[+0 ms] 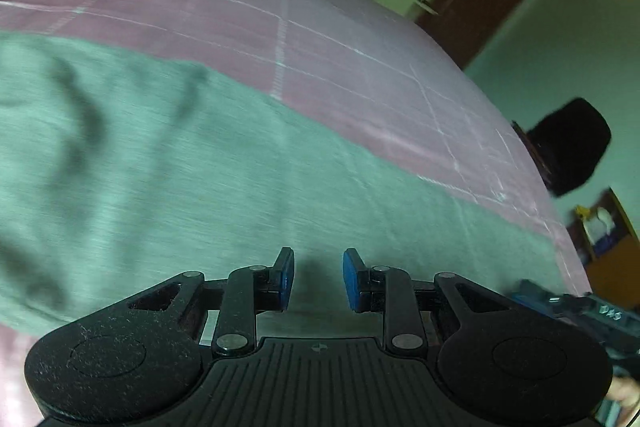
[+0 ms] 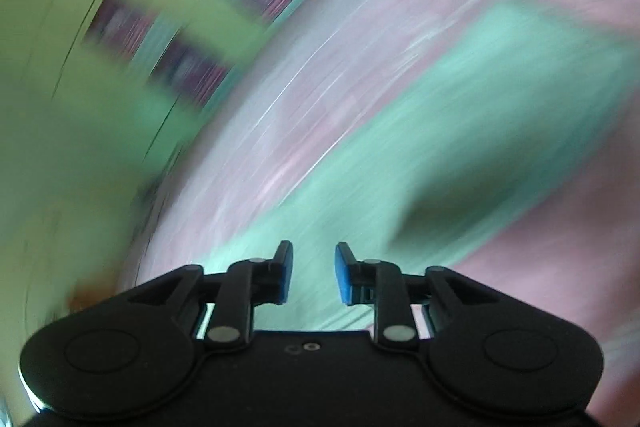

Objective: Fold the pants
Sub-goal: 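Open both grippers and lift them away from the folded pants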

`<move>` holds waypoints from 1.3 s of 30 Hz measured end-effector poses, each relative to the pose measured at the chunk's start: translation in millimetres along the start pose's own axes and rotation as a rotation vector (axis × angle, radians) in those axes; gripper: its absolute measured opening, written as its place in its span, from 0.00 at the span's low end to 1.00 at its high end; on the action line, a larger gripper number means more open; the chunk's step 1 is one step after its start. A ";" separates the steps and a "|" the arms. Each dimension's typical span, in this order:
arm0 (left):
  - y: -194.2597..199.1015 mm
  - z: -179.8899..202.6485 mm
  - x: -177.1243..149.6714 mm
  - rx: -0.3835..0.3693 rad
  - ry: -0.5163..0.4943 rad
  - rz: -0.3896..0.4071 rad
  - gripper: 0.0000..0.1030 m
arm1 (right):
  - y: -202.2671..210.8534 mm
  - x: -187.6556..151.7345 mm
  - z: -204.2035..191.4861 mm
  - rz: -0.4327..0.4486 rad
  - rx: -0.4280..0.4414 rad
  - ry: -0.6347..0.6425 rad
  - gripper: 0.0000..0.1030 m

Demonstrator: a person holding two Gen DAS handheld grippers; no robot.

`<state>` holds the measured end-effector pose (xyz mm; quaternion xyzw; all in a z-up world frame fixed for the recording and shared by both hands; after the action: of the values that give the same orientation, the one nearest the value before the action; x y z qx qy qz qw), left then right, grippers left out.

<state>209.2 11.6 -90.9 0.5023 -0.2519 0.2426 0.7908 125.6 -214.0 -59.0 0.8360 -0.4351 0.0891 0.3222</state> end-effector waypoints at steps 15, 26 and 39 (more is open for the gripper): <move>22.9 9.2 -17.4 0.081 -0.086 0.037 0.25 | -5.5 -34.1 -10.1 -0.030 -0.059 0.062 0.38; 25.9 -19.9 -22.9 0.191 -0.223 -0.021 0.26 | 3.2 -9.2 -4.9 0.034 -0.227 0.159 0.28; 91.5 -136.4 16.4 0.354 -0.028 0.149 0.26 | 37.9 58.3 16.4 0.180 -0.188 0.033 0.38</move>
<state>184.4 173.3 -69.1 0.6167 -0.2526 0.3340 0.6665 129.0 -278.9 -29.3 0.7582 -0.5094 0.0904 0.3968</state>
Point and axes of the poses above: each gripper's, at about its wrist camera, not at the fingertips, and y roughly against the way its jaws point, z to its right, x to its top, the point moved 2 cm from there along -y, roughly the way its jaws point, and after that the axes turned 7 degrees about -y, right-handed, at the moved point
